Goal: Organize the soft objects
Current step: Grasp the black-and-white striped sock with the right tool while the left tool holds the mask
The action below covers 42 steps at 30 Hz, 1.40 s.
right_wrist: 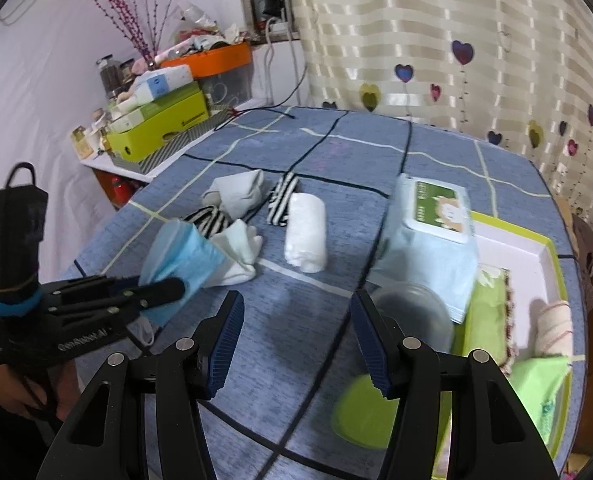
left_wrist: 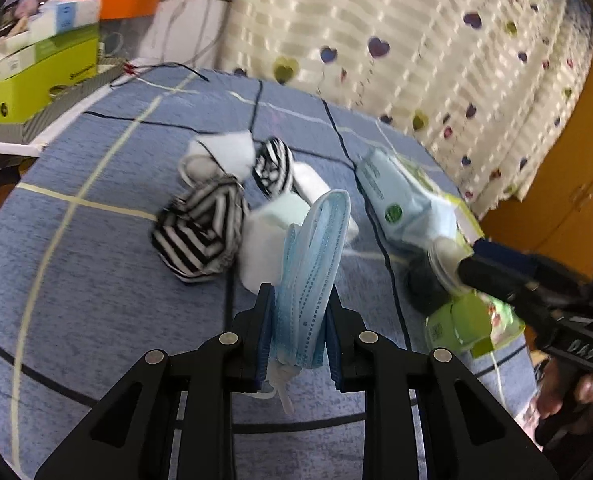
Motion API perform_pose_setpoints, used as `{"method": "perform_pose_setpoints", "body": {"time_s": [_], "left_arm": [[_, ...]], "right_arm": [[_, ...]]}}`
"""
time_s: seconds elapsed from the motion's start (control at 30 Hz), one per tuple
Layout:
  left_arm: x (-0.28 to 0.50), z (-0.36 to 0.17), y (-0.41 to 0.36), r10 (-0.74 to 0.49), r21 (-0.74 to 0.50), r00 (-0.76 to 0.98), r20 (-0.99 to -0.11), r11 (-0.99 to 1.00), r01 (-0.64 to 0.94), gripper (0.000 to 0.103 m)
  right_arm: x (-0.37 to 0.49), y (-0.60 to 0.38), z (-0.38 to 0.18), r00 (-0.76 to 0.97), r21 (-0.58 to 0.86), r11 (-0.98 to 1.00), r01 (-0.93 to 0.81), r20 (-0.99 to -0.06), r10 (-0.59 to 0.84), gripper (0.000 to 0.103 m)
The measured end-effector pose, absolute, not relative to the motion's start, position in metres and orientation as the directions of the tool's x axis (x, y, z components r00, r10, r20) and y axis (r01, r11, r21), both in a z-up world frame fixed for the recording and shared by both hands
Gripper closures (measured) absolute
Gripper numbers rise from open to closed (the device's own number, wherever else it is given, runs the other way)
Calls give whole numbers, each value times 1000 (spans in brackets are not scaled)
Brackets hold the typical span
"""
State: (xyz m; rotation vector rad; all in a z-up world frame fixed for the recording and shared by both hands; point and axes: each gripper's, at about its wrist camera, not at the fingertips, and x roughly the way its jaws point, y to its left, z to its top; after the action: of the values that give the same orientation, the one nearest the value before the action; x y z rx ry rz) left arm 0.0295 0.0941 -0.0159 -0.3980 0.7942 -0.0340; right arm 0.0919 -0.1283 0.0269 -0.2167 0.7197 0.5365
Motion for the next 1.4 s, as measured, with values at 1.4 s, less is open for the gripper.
{"method": "perform_pose_setpoints", "body": {"time_s": [1.4], "left_arm": [[-9, -32, 209, -34, -444, 754, -656, 825, -349, 79]], "right_arm": [[160, 76, -59, 402, -166, 555, -815, -852, 336, 41]]}}
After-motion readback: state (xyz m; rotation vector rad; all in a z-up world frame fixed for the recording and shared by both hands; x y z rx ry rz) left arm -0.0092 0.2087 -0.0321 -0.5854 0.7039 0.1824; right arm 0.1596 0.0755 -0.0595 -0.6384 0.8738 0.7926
